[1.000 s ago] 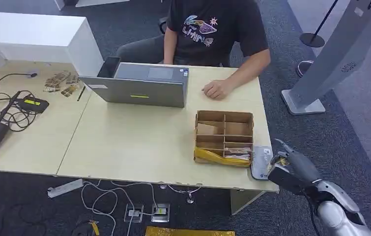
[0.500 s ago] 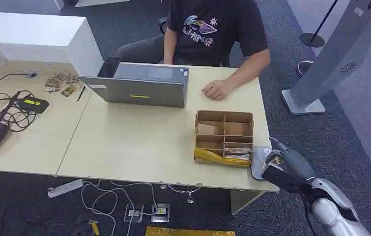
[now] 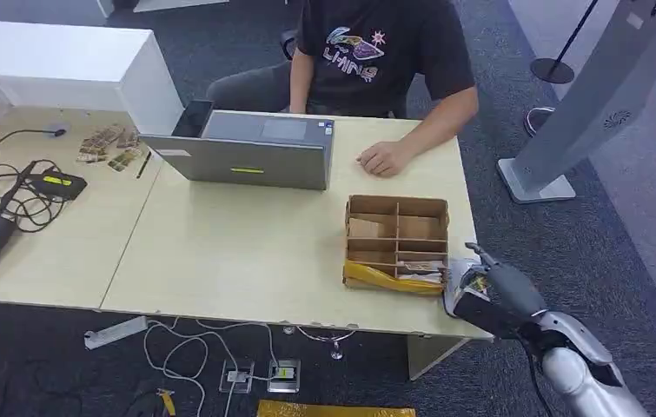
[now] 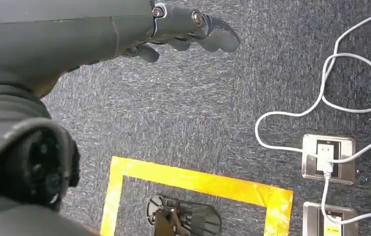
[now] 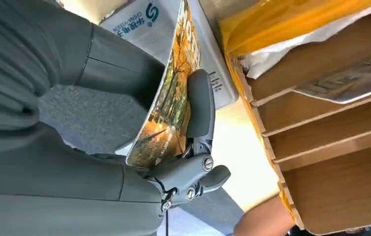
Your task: Pass the card to the sensor for recognition and then transmit it.
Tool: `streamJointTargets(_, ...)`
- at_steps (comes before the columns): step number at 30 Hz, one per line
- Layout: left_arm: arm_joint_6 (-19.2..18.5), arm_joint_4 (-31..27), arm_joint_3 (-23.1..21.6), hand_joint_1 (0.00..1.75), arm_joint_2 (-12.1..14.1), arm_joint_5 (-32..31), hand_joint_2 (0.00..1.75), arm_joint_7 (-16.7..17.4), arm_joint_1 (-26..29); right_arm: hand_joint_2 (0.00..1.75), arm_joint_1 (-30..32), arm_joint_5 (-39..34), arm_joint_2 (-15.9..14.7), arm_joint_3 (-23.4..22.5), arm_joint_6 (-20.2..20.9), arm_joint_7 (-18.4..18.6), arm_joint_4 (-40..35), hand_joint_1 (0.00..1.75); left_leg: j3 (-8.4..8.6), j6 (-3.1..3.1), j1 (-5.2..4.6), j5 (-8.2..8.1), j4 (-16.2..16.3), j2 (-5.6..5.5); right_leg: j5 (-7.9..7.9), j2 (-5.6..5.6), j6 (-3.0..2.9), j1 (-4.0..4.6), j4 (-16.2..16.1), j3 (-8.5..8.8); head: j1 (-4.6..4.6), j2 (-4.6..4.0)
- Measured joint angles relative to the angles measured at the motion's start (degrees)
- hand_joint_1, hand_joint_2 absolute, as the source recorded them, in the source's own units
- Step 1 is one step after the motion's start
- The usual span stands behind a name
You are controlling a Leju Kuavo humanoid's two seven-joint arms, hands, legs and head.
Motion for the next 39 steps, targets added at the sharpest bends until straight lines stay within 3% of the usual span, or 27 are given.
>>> streamJointTargets(39, 0.3, 0.1, 0.0, 0.0, -0.3, 0.8, 0.0, 0.8, 0.0, 1.75, -1.0, -0.3, 0.3, 0.5, -2.2, -1.3, 6.3, 1.75, 0.04, 0.0, 0.0, 0.0, 0.0, 0.01, 0.0, 0.02, 0.0, 0.0, 0.0, 0.01, 0.02, 0.0)
